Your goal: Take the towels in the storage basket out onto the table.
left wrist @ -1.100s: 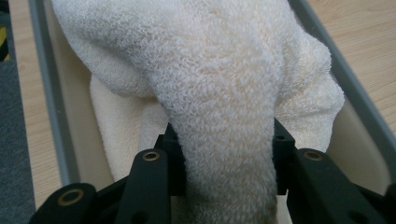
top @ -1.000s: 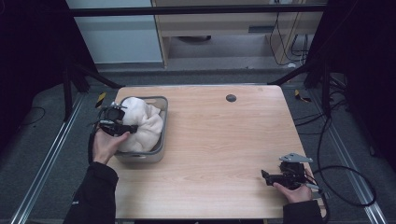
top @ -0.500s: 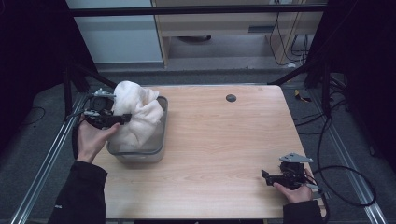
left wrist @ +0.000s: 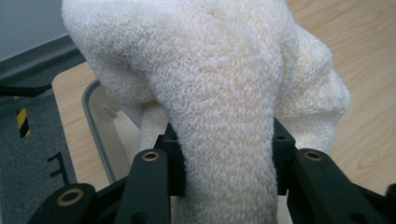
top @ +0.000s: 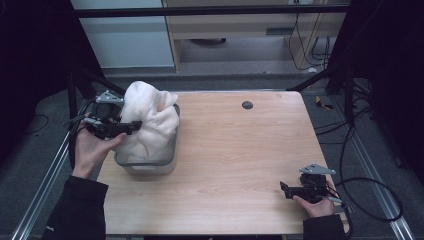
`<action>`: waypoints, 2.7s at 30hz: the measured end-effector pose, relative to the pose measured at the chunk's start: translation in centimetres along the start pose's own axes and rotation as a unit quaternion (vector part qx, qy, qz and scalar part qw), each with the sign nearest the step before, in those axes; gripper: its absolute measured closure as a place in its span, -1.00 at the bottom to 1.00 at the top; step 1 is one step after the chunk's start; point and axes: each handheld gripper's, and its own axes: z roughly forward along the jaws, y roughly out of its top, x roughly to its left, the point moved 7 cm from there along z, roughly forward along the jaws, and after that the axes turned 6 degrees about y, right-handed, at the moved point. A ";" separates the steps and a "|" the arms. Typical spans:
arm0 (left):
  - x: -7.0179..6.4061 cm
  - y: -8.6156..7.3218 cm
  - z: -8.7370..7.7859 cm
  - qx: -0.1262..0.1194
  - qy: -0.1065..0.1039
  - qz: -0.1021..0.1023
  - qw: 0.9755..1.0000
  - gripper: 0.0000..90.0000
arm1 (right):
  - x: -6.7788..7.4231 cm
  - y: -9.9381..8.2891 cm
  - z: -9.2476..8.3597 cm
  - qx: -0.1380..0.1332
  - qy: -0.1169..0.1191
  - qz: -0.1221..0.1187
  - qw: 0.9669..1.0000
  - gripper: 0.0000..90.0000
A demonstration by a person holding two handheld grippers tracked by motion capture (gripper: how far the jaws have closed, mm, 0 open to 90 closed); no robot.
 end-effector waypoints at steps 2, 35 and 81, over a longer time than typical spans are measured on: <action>-0.4 0.2 -0.3 -0.002 -0.006 0.006 1.000 0.36 | 0.0 0.0 0.0 0.000 -0.001 -0.002 1.000 -0.91; -10.2 3.7 -1.0 -0.019 -0.089 0.119 0.989 0.34 | 0.0 0.0 -0.2 0.000 -0.005 -0.005 1.000 -0.91; -19.6 1.8 10.6 0.063 -0.151 0.204 0.965 0.32 | -0.1 -0.2 -0.3 0.001 -0.006 -0.006 1.000 -0.90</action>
